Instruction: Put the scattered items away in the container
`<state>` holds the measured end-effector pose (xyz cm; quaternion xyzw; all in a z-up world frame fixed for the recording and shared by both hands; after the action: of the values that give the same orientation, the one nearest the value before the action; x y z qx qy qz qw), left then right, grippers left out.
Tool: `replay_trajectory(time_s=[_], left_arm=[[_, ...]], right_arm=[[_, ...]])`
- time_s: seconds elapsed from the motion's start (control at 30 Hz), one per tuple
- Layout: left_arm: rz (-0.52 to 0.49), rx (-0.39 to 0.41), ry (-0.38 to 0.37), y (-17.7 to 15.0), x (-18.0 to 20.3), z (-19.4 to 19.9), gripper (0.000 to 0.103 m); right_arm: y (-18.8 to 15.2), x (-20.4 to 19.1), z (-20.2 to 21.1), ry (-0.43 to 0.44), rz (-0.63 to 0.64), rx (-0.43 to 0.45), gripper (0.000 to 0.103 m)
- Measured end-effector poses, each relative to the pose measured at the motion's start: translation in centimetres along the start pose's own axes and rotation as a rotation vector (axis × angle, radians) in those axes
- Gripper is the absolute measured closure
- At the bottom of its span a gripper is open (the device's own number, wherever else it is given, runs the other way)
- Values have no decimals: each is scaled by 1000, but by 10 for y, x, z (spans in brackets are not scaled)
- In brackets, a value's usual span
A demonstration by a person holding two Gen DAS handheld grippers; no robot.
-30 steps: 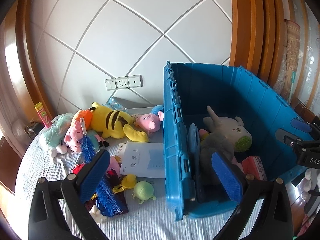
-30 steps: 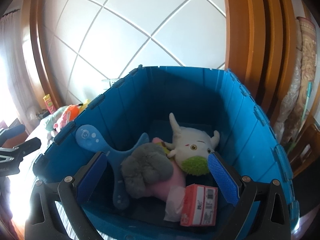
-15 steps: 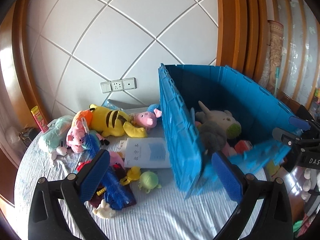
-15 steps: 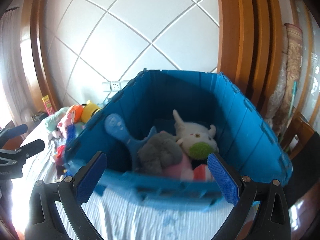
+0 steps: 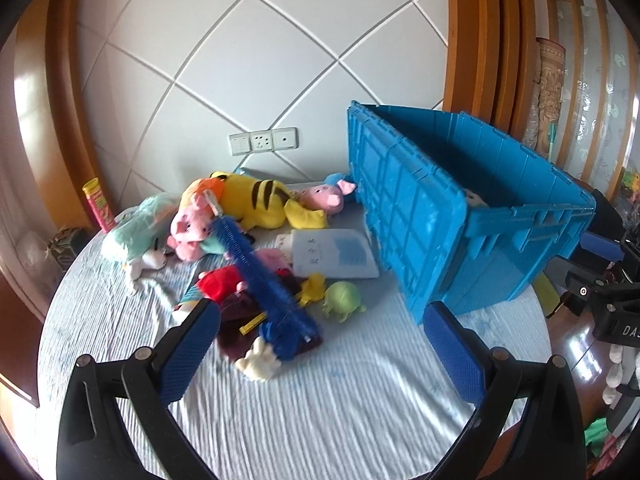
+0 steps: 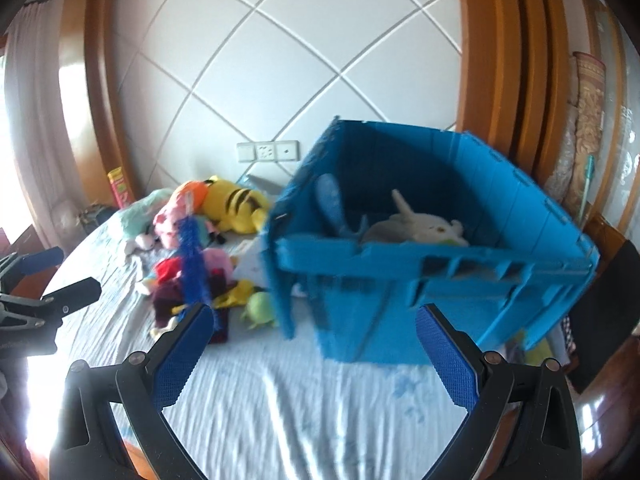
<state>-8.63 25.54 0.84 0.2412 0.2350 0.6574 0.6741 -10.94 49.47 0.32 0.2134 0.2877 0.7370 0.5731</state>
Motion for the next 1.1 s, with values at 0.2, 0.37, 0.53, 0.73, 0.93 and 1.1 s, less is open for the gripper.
replay_trajectory(time_s=[0.2, 0.37, 0.53, 0.73, 0.93, 1.1], left_arm=[[48, -20, 27, -27, -45, 4, 0], [97, -47, 50, -44, -77, -6, 0], [142, -72, 68, -53, -104, -18, 0], [180, -69, 87, -44, -131, -34, 0], [222, -93, 119, -28, -153, -64, 0], [242, -102, 151, -20, -165, -83, 0]], right_arm=[[-10, -44, -2, 12, 32, 11, 1], [-14, -72, -17, 85, 43, -10, 1], [-9, -97, -46, 100, 83, -54, 1], [7, -119, -76, 127, 117, -74, 1], [24, -131, -112, 161, 155, -104, 1], [39, -138, -139, 190, 167, -135, 1]])
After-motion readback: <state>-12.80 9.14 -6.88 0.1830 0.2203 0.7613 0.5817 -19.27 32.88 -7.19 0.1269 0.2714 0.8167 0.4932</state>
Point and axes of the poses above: each gripper's, at about its wrist camera, not at the fingertips, and z roughly against the way its jaws point, x to its right, y to its top, the point moved 1 cm from there along -z, roughly the way its jaws point, and after that the axes turned 11 degrees about -x, right-handed, at the moved point
